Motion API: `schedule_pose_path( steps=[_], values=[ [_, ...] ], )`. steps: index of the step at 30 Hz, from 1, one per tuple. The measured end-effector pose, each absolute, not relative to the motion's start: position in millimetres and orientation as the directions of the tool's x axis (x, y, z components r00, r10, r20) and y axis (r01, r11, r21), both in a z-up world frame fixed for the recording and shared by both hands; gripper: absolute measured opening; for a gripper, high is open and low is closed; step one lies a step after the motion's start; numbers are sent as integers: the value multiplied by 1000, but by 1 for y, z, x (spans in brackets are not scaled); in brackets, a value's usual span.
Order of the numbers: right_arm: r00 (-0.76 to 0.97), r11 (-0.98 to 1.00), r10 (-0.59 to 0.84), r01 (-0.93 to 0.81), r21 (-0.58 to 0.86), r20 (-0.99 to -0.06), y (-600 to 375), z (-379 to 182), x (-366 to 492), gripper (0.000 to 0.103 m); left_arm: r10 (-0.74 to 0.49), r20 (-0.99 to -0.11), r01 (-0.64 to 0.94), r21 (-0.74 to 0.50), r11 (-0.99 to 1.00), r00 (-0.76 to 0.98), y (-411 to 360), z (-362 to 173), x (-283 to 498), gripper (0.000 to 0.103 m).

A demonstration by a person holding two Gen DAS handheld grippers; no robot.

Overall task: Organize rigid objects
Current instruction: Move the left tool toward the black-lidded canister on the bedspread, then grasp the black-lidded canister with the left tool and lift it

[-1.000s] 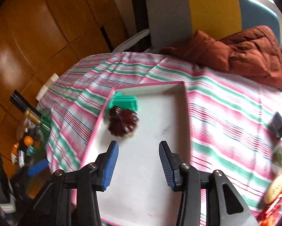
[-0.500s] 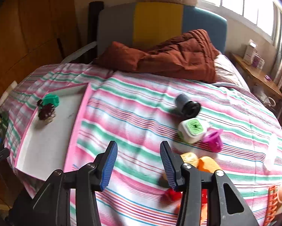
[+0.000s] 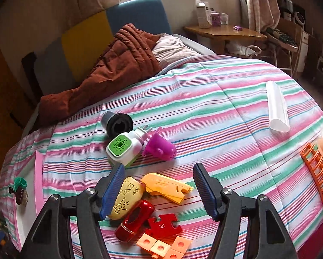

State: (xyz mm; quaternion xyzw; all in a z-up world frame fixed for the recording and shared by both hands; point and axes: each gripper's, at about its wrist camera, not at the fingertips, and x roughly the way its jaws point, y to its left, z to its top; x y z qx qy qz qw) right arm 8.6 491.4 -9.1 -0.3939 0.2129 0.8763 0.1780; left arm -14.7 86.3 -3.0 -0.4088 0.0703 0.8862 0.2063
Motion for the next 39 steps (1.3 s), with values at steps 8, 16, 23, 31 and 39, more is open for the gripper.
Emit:
schedule_pose_path(
  steps=[8, 16, 23, 31, 39],
  values=[
    [-605, -756, 119, -570, 323, -788, 520, -20, 19, 67, 397, -757, -532, -78, -843, -518, 135, -1, -17, 97],
    [-622, -723, 97, -580, 374, -777, 528, -20, 23, 67, 449, -790, -563, -163, -810, -418, 178, 0, -37, 96],
    [-631, -728, 82, -566, 386, -772, 527, -19, 21, 67, 513, -795, -581, -261, -771, -324, 225, -1, -67, 89],
    [-658, -722, 48, -543, 429, -752, 527, -16, 23, 67, 552, -807, -546, -371, -751, -209, 290, -7, -117, 91],
    [-678, -719, -8, -507, 475, -735, 524, -15, 21, 67, 576, -807, -480, -457, -749, -131, 351, -21, -173, 79]
  ],
)
